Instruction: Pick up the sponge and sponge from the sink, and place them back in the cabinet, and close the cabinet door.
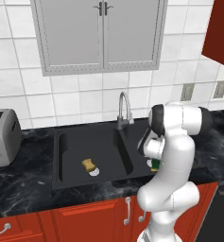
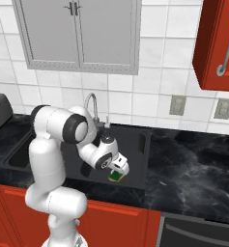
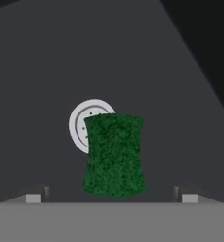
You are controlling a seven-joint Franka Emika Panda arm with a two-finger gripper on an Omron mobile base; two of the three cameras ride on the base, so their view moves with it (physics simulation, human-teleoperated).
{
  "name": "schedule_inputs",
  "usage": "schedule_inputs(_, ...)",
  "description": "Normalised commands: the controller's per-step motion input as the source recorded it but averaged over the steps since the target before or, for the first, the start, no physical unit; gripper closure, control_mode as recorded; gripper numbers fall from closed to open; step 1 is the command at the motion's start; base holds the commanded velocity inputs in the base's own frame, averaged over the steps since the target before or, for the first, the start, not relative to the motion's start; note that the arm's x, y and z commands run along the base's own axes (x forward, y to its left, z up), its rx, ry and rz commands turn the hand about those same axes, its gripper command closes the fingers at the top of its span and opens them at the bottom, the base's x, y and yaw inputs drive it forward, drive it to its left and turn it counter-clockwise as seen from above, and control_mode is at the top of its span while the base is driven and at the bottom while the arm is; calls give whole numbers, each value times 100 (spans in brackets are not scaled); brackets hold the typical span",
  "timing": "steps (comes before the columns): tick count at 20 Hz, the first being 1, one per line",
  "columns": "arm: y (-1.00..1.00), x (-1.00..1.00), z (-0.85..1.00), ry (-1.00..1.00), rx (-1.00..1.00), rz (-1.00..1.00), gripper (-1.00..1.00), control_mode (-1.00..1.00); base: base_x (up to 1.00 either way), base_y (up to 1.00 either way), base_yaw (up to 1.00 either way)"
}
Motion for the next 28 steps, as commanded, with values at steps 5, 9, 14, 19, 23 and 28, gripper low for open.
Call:
schedule_inputs(5,-2,5,-19,0,0,0,-100,-100,0,0,0)
schedule_inputs(9,-1,7,-22,0,0,0,-100,-100,0,0,0)
schedule_inputs(14,-3,6,-21,0,0,0,-100,-100,0,0,0)
schedule_inputs(19,-5,5,-18,0,0,0,-100,-100,0,0,0)
schedule_inputs(23,-11,2,-15,0,0,0,-100,-100,0,0,0)
schedule_inputs(28,-6,5,-19,0,0,0,-100,-100,0,0,0)
